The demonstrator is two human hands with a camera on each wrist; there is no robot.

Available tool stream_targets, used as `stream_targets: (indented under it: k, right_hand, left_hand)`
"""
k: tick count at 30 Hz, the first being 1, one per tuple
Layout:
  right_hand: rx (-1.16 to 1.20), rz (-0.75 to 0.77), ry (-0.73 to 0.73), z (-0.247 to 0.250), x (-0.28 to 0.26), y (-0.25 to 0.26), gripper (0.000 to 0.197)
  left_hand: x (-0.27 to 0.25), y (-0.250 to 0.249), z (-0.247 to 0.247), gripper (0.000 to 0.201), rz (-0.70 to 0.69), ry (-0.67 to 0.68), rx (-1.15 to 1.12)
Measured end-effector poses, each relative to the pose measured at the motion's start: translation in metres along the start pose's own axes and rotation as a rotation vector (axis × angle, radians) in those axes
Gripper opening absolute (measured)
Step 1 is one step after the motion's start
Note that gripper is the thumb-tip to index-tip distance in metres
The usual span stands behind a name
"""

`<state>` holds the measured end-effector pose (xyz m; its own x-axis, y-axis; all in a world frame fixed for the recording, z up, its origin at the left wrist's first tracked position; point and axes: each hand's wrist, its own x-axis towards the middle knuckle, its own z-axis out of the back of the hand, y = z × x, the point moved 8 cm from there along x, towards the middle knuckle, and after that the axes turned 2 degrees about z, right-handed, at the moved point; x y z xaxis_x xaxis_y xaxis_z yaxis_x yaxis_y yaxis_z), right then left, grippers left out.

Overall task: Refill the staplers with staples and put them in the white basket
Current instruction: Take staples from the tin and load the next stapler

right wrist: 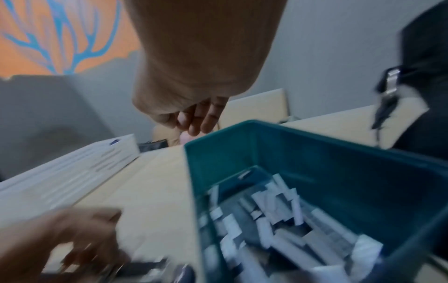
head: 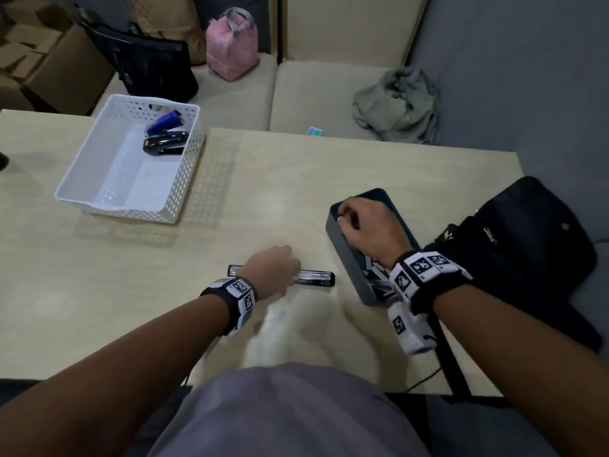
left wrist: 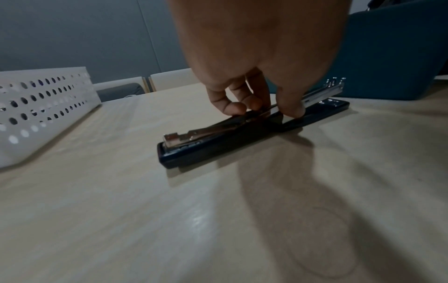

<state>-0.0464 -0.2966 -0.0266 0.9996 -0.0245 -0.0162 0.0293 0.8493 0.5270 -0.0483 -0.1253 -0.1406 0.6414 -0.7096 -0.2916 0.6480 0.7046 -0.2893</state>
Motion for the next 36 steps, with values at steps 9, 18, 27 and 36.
stream_targets:
  k: [9,18,27,36]
  right_hand:
    - [-0.055,-0.217,0.484,-0.004,-0.022,-0.096,0.016]
    - [-0.311,-0.254,0.624,-0.063,-0.036,-0.093,0.024]
    - [-0.330,-0.345,0.528,-0.066,-0.030,-0.078,0.022]
    - [0.249,-0.502,0.179,-0.001,0.002,-0.061,0.014]
  left_hand:
    - [0.009,-0.006,0.001,0.025,-0.034,0.010,-0.042]
    - [0.015,-0.013,0.002,0.024,-0.036,0.003,-0.040]
    - [0.013,-0.013,0.003,0.025,-0.005,0.048,-0.060]
    - [0.007,-0.008,0.003,0.026,-0.010,0.064,-0.068]
